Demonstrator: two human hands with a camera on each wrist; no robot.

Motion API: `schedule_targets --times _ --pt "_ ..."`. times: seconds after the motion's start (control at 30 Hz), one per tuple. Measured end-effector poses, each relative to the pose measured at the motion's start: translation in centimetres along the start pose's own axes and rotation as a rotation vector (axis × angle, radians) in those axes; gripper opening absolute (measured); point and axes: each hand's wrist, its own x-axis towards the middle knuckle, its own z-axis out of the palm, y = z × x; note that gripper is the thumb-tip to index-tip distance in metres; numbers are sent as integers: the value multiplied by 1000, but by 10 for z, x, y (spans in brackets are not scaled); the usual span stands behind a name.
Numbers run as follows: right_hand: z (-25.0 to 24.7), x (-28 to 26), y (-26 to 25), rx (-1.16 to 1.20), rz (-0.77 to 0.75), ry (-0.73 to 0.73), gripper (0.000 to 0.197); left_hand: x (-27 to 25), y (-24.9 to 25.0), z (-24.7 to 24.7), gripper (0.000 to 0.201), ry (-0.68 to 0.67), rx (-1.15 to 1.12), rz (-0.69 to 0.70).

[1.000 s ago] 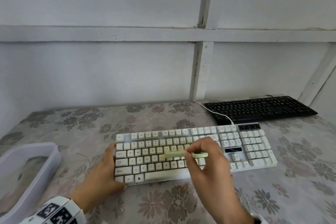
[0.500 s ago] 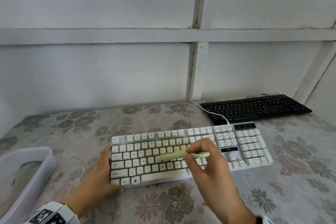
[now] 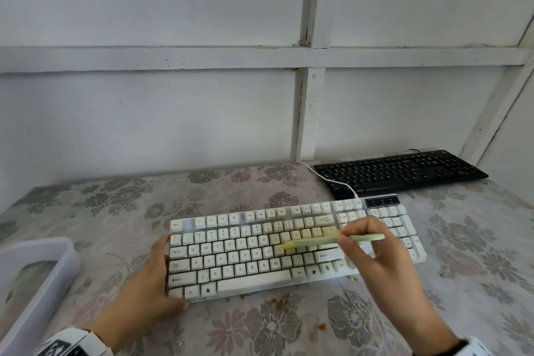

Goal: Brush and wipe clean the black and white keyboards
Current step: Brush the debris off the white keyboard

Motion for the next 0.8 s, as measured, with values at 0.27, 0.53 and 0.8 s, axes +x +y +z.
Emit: schedule_targets --times 0.27,0.53,0.8 --pt "-21 5 -5 109 -1 31 6 3 -3 1 99 1 18 -18" --pt "-42 10 -4 -34 -63 144 12 2 -3 2 100 0 13 -40" --pt "-34 7 12 -13 -52 -33 25 4 -7 2 103 -15 -54 -79"
